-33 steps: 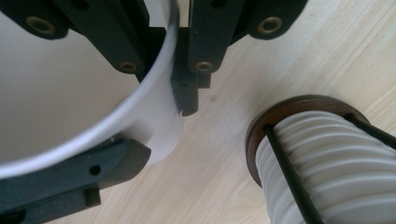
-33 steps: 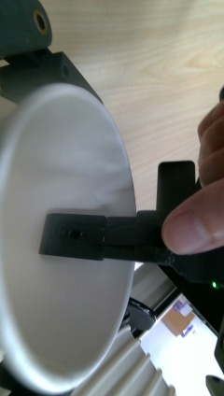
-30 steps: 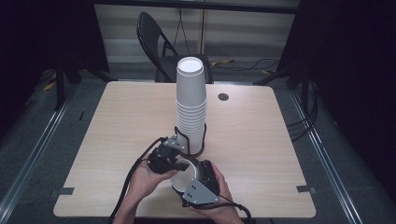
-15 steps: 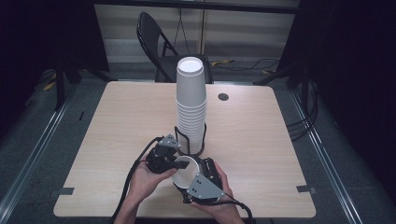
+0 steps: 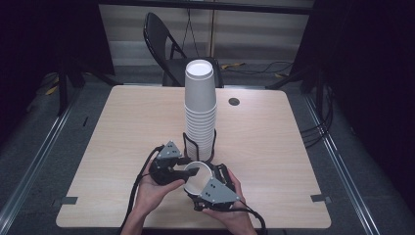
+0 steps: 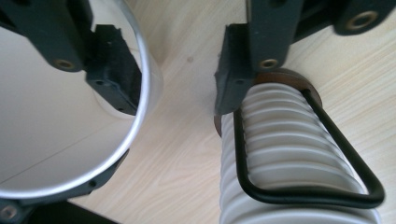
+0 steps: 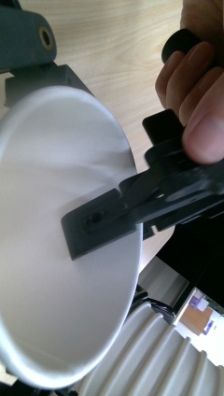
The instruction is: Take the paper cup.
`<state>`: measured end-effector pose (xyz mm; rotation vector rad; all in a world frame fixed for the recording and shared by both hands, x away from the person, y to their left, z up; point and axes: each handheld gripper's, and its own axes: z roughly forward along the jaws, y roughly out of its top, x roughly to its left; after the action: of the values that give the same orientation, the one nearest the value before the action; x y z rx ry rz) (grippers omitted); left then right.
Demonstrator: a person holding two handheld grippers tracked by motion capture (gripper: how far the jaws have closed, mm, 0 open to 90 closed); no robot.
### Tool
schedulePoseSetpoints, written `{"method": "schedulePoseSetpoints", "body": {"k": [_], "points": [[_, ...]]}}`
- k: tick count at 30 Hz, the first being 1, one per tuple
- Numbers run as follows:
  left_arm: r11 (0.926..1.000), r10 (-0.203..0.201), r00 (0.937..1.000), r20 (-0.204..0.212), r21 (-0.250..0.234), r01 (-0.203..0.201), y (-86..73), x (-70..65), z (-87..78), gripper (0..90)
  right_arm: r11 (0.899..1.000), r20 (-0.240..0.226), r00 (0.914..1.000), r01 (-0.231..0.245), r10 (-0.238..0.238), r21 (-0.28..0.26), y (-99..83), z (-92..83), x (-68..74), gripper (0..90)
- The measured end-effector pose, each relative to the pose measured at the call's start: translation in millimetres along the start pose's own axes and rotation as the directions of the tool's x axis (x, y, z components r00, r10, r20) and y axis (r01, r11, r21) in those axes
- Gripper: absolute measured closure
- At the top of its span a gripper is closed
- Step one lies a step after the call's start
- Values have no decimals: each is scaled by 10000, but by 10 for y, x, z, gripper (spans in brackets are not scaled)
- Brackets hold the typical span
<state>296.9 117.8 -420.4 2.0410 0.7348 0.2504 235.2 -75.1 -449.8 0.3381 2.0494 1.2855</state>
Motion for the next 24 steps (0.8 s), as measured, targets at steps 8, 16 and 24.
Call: {"method": "schedulePoseSetpoints", "body": {"k": [8, 16, 24], "points": [[9976, 96, 9988, -474, -684, -129, -67, -8, -17, 288, 9987, 20, 9987, -501, 501, 43, -22, -11, -66, 127], [9821, -378, 9951, -910, -1873, 201, -143, 50, -109, 229, 9947, 14, 9948, -1022, 1022, 98, -65, -13, -141, 127], [9687, -818, 9900, -1150, -2426, 518, -217, 84, -211, 159, 9846, -154, 9847, -1730, 1734, 264, -103, -24, -202, 127]]}}
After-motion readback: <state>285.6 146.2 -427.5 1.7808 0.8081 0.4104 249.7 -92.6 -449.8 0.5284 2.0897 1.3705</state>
